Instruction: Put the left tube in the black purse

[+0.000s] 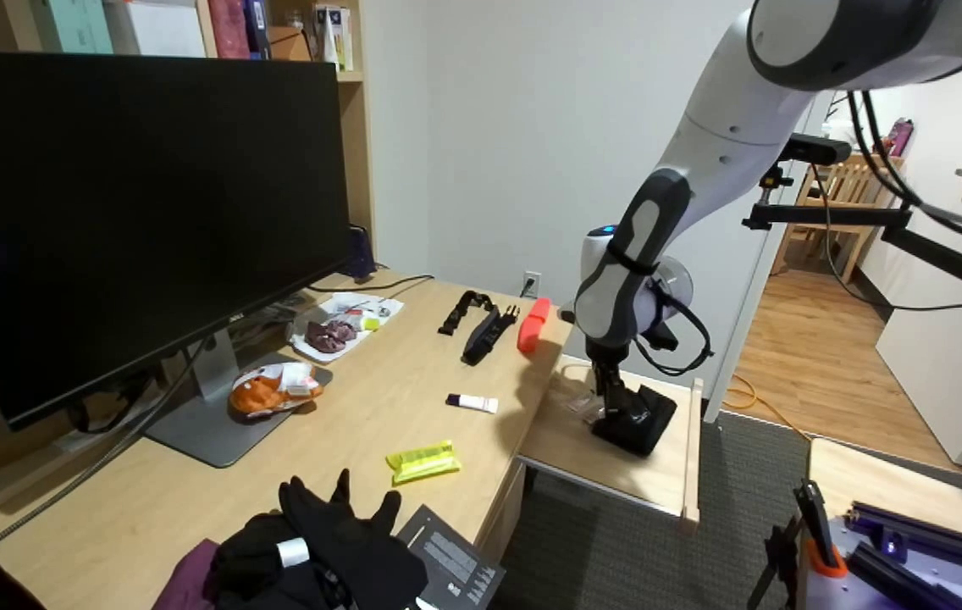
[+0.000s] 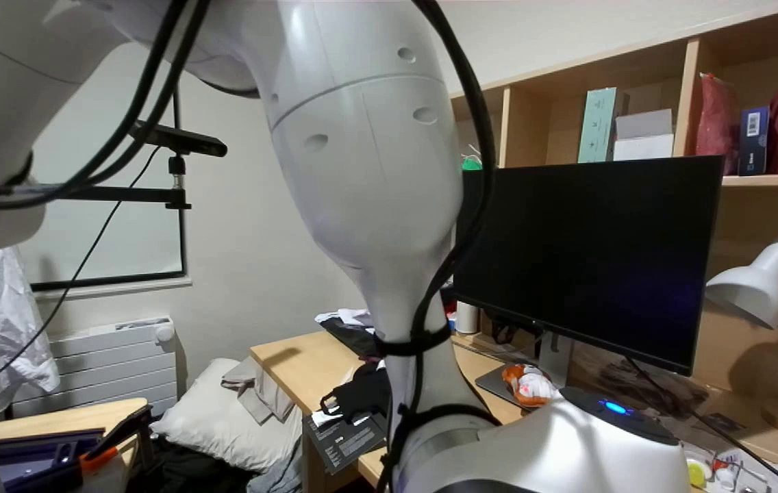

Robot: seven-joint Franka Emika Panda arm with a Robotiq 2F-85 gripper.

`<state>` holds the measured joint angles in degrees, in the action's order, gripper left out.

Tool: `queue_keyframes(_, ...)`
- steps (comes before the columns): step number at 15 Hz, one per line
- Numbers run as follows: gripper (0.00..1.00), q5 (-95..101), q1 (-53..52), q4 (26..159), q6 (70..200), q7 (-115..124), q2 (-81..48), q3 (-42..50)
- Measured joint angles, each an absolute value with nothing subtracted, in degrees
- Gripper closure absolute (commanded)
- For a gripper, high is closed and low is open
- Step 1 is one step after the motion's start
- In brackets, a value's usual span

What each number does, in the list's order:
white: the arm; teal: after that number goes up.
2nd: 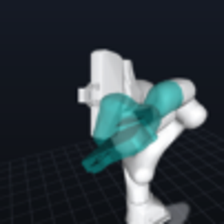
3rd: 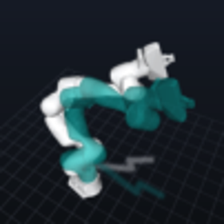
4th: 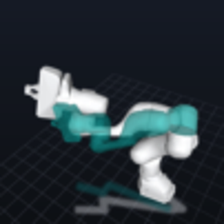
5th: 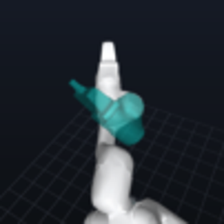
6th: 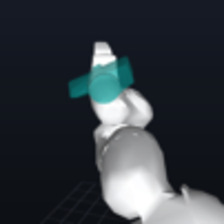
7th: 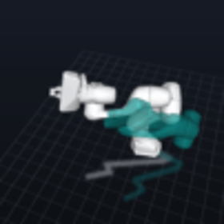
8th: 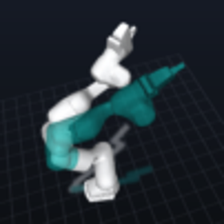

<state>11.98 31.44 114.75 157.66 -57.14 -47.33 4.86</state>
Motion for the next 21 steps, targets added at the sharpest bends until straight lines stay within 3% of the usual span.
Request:
queue_keyframes(10,0.00,9.76,30.74,123.16,151.04,-56.02,-32.41,3.06)
queue_keyframes(15,0.00,3.96,25.07,123.72,139.36,-47.61,-24.86,3.85)
queue_keyframes(21,0.00,0.21,16.94,124.01,137.49,-30.38,-20.57,3.78)
